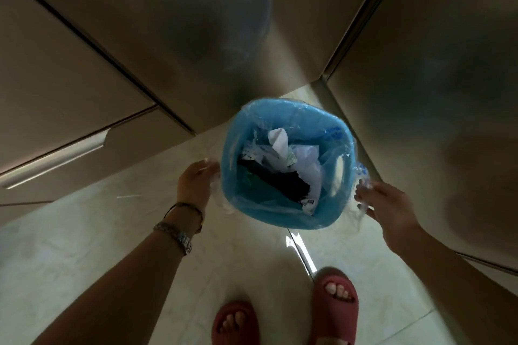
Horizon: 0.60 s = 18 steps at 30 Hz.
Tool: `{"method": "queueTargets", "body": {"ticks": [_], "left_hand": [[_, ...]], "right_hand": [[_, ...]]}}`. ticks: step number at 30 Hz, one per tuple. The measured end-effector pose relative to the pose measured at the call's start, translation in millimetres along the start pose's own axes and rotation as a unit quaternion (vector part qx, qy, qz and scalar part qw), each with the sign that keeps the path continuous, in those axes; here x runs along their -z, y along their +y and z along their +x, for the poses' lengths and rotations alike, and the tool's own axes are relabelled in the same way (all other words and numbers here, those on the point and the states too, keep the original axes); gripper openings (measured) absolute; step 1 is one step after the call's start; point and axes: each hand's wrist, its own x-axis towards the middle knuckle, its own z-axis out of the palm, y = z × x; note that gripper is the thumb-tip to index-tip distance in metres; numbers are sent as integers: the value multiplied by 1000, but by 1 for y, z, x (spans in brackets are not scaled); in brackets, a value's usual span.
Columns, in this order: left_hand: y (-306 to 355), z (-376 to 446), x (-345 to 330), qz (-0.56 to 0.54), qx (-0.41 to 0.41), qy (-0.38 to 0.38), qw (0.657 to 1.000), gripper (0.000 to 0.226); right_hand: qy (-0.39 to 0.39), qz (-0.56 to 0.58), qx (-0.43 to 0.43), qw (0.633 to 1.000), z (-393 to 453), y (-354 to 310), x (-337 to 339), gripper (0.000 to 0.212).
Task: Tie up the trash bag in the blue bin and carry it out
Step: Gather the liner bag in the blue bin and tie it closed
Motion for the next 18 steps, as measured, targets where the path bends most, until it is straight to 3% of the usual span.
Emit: {"method": "queueTargets", "body": {"ticks": [13,18], "left_hand": [[50,-49,-3,-18,-150,-12,988,16],[73,-72,-10,-12,-175,-33,984,16]], "right_hand": [[-52,65,66,994,-51,-47,3,20],[-62,88,46,993,-68,-68,3,15]]}}
